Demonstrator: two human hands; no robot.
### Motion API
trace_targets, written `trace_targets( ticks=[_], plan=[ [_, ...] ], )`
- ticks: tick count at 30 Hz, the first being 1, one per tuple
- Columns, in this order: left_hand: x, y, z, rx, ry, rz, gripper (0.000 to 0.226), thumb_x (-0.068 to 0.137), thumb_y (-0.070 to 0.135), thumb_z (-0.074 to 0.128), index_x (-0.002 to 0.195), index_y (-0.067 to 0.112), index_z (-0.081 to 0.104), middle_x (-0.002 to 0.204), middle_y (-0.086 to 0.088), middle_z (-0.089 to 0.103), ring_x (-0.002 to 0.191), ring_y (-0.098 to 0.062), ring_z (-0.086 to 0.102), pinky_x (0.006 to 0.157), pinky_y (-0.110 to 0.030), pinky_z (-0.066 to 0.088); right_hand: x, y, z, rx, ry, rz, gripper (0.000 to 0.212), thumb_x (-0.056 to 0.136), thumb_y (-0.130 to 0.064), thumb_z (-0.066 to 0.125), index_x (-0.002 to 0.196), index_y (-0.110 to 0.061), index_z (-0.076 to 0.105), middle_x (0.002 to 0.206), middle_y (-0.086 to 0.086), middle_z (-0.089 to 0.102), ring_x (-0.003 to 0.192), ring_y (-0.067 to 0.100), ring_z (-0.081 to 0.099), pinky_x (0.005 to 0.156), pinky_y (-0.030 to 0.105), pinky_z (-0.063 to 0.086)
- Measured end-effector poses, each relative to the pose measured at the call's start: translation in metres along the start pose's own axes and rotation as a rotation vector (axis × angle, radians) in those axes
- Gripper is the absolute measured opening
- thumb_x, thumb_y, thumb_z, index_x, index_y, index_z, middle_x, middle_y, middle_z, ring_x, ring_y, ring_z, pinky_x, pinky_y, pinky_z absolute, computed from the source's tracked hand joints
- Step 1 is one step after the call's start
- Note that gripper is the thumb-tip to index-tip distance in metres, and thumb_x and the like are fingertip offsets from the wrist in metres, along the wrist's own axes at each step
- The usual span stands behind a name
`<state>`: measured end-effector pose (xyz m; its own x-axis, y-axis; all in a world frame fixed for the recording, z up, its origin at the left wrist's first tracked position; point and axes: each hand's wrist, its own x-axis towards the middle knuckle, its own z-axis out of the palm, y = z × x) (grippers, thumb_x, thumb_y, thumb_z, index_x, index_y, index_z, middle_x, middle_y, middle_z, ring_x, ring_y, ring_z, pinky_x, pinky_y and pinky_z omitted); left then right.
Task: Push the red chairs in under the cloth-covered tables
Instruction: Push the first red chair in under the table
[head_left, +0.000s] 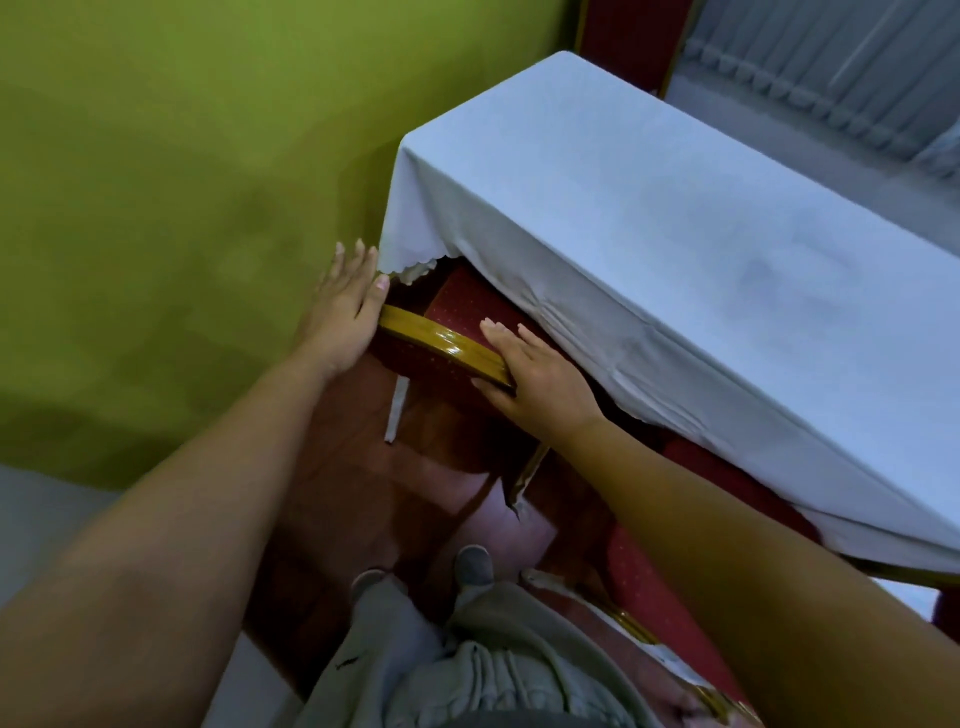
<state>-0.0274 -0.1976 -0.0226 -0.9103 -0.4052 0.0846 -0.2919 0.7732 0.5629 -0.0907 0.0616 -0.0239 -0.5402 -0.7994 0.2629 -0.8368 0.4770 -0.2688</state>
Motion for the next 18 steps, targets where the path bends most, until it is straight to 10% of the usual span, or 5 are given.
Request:
trace_targets(
  ticks=[18],
  plan=[
    [-0.036,-0.068,-0.049,0.019,-0.028,0.196,0.059,0.098,0.036,0.02,0.151,0.01,0.025,0.159,-0.004,0.02,0.149,-0.02,0.002,0.121,-0.039,0.008,-0.002,-0.102,0.033,0.006,0.091,0.025,0.059,0.094,-0.032,0.061,0.142,-0.002,0.043,0.146,0.012,0.046,0.136,0.021,0.042,0.116,0.039,0.029]
  ],
)
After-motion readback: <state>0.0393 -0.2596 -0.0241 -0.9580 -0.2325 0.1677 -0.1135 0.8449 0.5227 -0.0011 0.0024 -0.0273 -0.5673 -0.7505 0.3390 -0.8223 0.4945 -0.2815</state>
